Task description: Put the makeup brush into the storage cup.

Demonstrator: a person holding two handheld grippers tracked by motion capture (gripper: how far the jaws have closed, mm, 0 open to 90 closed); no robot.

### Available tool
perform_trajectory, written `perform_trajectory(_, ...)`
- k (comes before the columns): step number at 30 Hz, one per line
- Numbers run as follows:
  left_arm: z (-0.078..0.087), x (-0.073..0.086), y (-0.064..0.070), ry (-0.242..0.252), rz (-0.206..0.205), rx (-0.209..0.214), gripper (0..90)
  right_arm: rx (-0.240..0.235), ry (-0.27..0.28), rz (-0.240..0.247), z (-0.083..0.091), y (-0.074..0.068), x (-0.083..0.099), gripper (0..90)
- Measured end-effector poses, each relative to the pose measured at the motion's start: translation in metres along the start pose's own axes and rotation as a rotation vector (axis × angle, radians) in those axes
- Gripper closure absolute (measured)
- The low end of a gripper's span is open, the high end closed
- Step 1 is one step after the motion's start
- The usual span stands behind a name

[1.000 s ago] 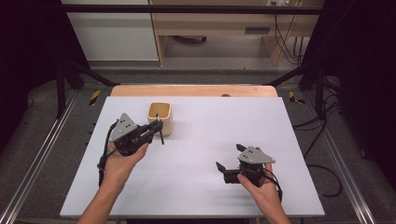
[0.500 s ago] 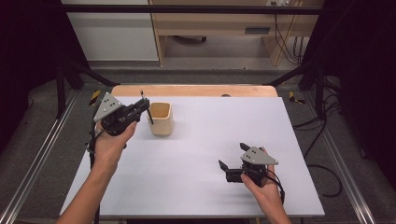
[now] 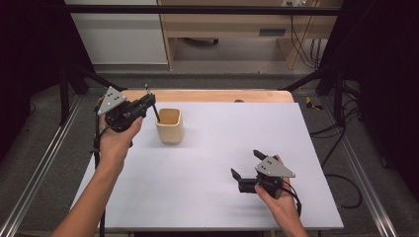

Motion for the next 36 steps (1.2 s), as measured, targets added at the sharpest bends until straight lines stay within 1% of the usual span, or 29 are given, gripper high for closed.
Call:
perform_trajectory(5,-0.005,-0.001,-0.002,0.003,-0.005,-0.005,83.8,-0.002,0.004,-0.002,0.000,-0.001,0.000,6.9)
perform_trajectory(6,-0.005,-0.001,-0.002,0.003,-0.007,-0.006,83.8,-0.010,0.003,-0.015,0.000,-0.002,0.000,6.9)
perform_trajectory(10,-0.008,-0.005,-0.004,0.011,-0.012,-0.009,83.9,-0.026,0.010,-0.037,0.000,-0.005,-0.002,6.8)
perform_trajectory(15,-0.012,-0.011,-0.006,0.020,-0.021,-0.010,83.9,-0.027,0.017,-0.025,0.003,-0.005,-0.003,6.8)
perform_trajectory(17,-0.014,-0.010,-0.007,0.017,-0.026,-0.012,83.9,-0.029,0.020,-0.023,0.005,-0.004,-0.004,6.5)
perform_trajectory(19,-0.016,-0.010,-0.008,0.018,-0.023,-0.015,83.9,-0.033,0.032,-0.028,0.008,-0.003,-0.005,6.3)
perform_trajectory(23,-0.019,-0.009,-0.010,0.022,-0.021,-0.022,83.8,-0.025,0.049,-0.034,0.011,0.002,-0.005,6.2)
perform_trajectory(24,-0.020,-0.008,-0.011,0.022,-0.016,-0.022,83.9,-0.022,0.052,-0.038,0.012,0.003,-0.005,6.2)
perform_trajectory(27,-0.024,-0.004,-0.012,0.014,-0.020,-0.026,83.9,-0.021,0.058,-0.056,0.014,0.008,-0.004,5.8)
perform_trajectory(30,-0.028,0.000,-0.013,0.004,-0.031,-0.030,83.8,-0.020,0.069,-0.068,0.016,0.012,-0.005,5.8)
perform_trajectory(36,-0.033,0.003,-0.017,0.019,-0.015,-0.039,83.8,-0.024,0.070,-0.080,0.017,0.015,-0.003,5.6)
Point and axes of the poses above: each handheld gripper's, and its own axes: z roughly backward along the jaws, x roughly out of its underside, y roughly to its right, the point moved 10 cm from there along -z, roughly forward along the jaws, and after that the axes turned 9 degrees about x, right-handed, at the moved point
